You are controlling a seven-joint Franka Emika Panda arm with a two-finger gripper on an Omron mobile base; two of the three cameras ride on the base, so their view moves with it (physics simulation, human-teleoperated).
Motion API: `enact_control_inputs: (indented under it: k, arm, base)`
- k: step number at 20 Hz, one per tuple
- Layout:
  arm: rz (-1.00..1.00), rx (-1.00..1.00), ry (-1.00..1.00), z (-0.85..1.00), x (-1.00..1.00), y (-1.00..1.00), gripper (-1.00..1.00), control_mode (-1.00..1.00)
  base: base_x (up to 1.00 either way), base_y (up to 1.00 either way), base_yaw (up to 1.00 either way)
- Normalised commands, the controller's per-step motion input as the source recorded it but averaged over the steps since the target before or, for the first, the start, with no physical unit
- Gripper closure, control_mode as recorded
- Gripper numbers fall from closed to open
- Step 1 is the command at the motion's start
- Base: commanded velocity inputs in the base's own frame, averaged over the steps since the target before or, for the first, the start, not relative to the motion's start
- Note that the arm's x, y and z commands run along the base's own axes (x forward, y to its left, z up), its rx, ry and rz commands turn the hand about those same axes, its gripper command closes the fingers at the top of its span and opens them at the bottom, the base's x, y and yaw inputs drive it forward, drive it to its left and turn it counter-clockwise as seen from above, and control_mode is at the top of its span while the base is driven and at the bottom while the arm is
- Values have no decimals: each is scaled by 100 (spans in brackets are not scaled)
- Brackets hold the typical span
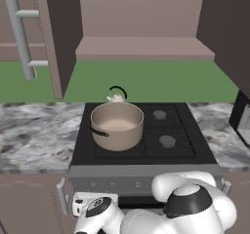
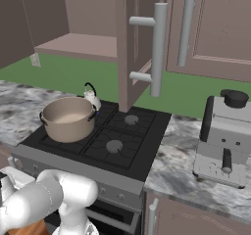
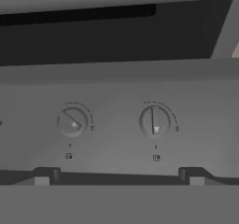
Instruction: Pick the kettle from the cabinet and place it on a stove burner. Then pick the pot from the counter and place it on another stove burner. Finally, turn both burners on.
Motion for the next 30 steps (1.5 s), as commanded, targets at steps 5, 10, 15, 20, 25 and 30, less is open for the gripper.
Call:
enact_control_inputs:
  k: [5, 10, 15, 20, 25, 30]
  arm:
    - [-1, 0, 1, 0, 13, 6, -100, -100]
    - [0, 0, 0, 0, 9, 0, -100, -100]
    - [0, 0, 0, 0, 2, 0, -100, -100]
    - [0, 0, 0, 0, 9, 0, -100, -100]
    - [0, 0, 0, 0, 12, 0, -100, -100]
    - [0, 0, 0, -2, 10, 0, -100, -100]
  base:
    - [0, 0, 0]
    - [0, 0, 0]
    - [0, 0, 0]
    - [0, 0, 0]
    - [0, 0, 0]
    - [0, 0, 0]
